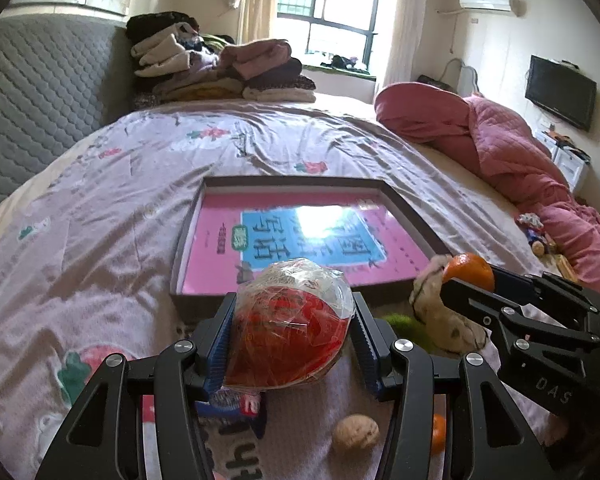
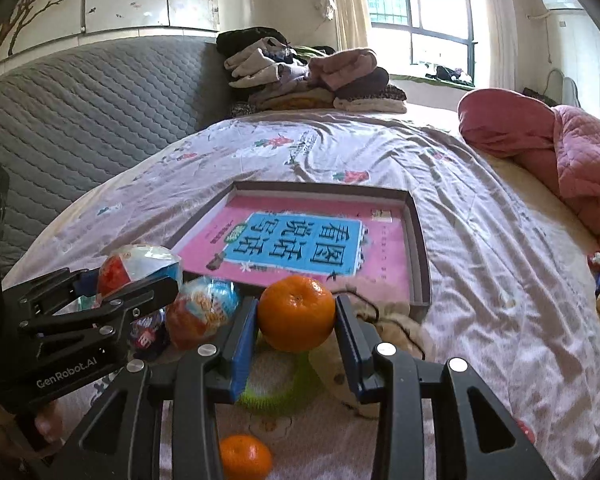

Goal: Organize objects
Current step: 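Carry the candy bag with the left tool over the pink tray while the right tool carries the orange there, then open the left tool to drop the candy bag in the tray while the right tool releases the orange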

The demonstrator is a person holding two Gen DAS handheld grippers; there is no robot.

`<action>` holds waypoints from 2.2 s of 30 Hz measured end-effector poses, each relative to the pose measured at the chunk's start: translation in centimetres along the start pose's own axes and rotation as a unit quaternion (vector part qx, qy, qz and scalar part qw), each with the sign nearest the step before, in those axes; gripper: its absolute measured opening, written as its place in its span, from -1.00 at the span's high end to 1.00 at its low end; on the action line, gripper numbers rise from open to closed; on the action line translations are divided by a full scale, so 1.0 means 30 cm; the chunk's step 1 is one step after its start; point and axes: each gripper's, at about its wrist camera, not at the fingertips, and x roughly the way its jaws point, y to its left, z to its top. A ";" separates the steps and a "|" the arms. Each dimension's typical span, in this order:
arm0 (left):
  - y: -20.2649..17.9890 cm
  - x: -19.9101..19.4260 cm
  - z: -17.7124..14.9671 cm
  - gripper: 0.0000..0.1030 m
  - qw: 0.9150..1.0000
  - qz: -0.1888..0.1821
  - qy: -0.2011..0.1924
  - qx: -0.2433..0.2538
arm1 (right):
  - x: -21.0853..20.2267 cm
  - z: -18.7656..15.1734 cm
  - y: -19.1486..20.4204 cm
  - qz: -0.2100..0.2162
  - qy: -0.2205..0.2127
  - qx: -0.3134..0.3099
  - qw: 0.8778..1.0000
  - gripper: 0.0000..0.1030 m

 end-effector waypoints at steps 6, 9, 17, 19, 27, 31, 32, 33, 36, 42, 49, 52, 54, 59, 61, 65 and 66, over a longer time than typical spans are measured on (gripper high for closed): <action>0.000 0.027 0.045 -0.06 1.000 0.003 -0.007 0.005 | 0.028 0.032 -0.010 -0.002 0.000 -0.002 1.000 0.26; 0.004 0.048 0.062 -0.06 1.000 0.002 -0.005 0.004 | 0.039 0.055 -0.013 -0.004 -0.003 -0.005 1.000 0.26; 0.020 0.085 0.110 -0.06 1.000 0.005 -0.009 0.006 | 0.057 0.114 -0.050 -0.016 -0.015 -0.003 1.000 0.26; 0.028 0.093 0.126 -0.06 1.000 0.008 -0.012 0.007 | 0.061 0.130 -0.063 -0.022 -0.018 -0.003 1.000 0.26; 0.061 0.150 0.181 -0.06 1.000 0.006 -0.007 -0.001 | 0.109 0.178 -0.111 -0.037 -0.017 -0.003 0.999 0.25; 0.084 0.201 0.197 -0.06 1.000 0.000 0.005 -0.008 | 0.148 0.196 -0.138 -0.049 -0.013 -0.006 0.999 0.25; 0.093 0.216 0.199 -0.06 1.000 -0.001 0.009 -0.009 | 0.157 0.198 -0.144 -0.051 -0.012 -0.006 0.999 0.25; 0.103 0.230 0.200 -0.06 1.000 0.002 0.011 -0.013 | 0.168 0.201 -0.151 -0.052 -0.009 -0.007 0.999 0.25; 0.123 0.270 0.205 -0.06 1.000 0.001 0.022 -0.019 | 0.208 0.210 -0.173 -0.056 -0.001 -0.007 0.998 0.25; 0.135 0.339 0.202 -0.06 0.999 -0.001 0.045 -0.022 | 0.279 0.204 -0.193 -0.052 0.023 -0.005 0.998 0.25; 0.130 0.399 0.186 -0.06 0.998 -0.008 0.064 -0.016 | 0.346 0.170 -0.204 -0.048 0.057 -0.002 0.997 0.25; 0.126 0.416 0.177 -0.06 0.997 -0.010 0.072 -0.012 | 0.367 0.158 -0.203 -0.045 0.070 -0.002 0.997 0.25; 0.123 0.429 0.170 -0.06 0.997 -0.014 0.081 -0.011 | 0.382 0.149 -0.200 -0.044 0.077 -0.005 0.996 0.25; 0.120 0.450 0.155 -0.06 0.996 -0.013 0.091 -0.010 | 0.411 0.126 -0.202 -0.043 0.098 -0.001 0.994 0.25; 0.120 0.457 0.150 -0.07 0.995 -0.016 0.098 -0.013 | 0.417 0.119 -0.206 -0.044 0.104 0.002 0.994 0.25; 0.117 0.471 0.138 -0.07 0.994 -0.013 0.107 -0.007 | 0.425 0.112 -0.210 -0.046 0.109 0.007 0.993 0.25; 0.118 0.471 0.137 -0.07 0.994 -0.013 0.106 -0.007 | 0.428 0.110 -0.210 -0.045 0.112 0.007 0.993 0.25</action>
